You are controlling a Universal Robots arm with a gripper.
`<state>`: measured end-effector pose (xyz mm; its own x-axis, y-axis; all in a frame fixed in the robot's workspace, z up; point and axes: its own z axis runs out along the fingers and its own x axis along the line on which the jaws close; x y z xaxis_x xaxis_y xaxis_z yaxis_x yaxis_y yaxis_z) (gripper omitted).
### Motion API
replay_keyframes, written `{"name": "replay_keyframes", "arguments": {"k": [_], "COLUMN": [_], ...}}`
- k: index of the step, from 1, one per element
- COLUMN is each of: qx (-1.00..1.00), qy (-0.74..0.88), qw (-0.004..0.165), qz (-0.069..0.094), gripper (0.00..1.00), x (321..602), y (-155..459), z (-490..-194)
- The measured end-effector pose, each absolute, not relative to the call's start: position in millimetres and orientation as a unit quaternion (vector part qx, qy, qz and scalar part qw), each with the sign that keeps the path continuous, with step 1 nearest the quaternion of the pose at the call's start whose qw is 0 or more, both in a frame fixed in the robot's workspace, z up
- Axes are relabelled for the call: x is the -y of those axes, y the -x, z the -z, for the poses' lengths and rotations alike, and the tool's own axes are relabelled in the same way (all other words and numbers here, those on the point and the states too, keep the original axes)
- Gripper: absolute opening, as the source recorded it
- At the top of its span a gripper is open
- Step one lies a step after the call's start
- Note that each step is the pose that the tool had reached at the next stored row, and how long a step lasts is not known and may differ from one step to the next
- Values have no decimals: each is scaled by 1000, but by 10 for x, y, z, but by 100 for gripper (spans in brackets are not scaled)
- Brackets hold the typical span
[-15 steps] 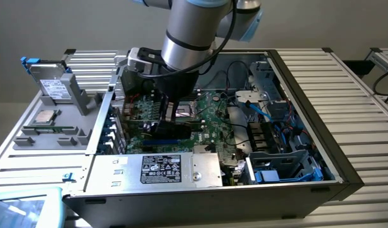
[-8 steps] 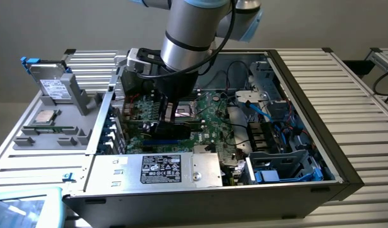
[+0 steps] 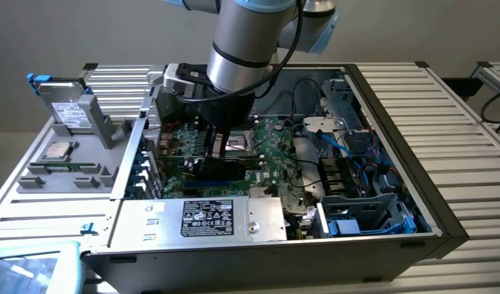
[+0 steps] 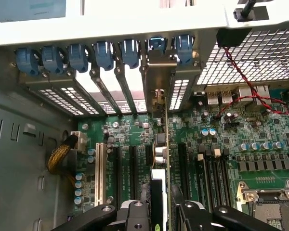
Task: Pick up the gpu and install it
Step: 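Insert the gpu into the slot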
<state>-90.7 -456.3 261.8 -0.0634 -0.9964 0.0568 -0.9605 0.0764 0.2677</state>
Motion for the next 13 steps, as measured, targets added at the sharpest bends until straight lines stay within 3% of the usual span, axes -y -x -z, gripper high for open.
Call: {"name": "replay_keyframes", "arguments": {"k": [13], "qx": [726], "qy": [-676], "qw": [108], "qz": [74], "gripper": [27], "x": [4555], "y": [958], "z": [-2608]}}
